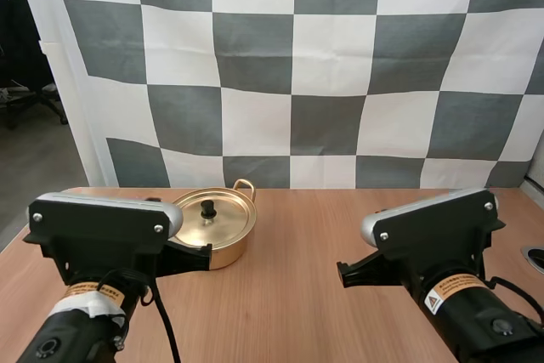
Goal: Open the pot, put the car inside, and close it
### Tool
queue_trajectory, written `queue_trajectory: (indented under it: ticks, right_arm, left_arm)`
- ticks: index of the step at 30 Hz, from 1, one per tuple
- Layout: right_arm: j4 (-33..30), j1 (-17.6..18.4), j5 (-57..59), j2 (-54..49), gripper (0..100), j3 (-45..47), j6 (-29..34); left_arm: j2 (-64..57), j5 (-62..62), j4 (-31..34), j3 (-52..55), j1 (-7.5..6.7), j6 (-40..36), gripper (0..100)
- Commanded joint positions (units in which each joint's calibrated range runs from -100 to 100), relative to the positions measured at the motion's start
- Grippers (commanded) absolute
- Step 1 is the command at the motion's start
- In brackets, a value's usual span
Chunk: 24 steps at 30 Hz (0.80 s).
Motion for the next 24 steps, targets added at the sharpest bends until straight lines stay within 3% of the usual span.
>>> queue_trajectory:
  ticks: [1,5,11,24]
  right_arm:
    - [1.32,-0.18,-0.42,0.00,0,2.70,0.06]
    - [2.56,-0.40,0.35,0.00,0,4.50,0.06]
    - [5.45,-1.10,7.06,0.00,0,4.50,2.62]
    - [4.71,-1.85,7.71,0.00,0,4.50,3.95]
  left_arm:
    - [0.00,-3.79,-0.02,3.59,0.00,-2.05,0]
    - [0.00,-4.19,-0.02,5.15,0.00,-2.16,0]
    - [0.00,8.28,-0.14,5.15,0.00,-3.69,0]
    - [0.00,9.17,0.38,5.15,0.03,-6.94,0]
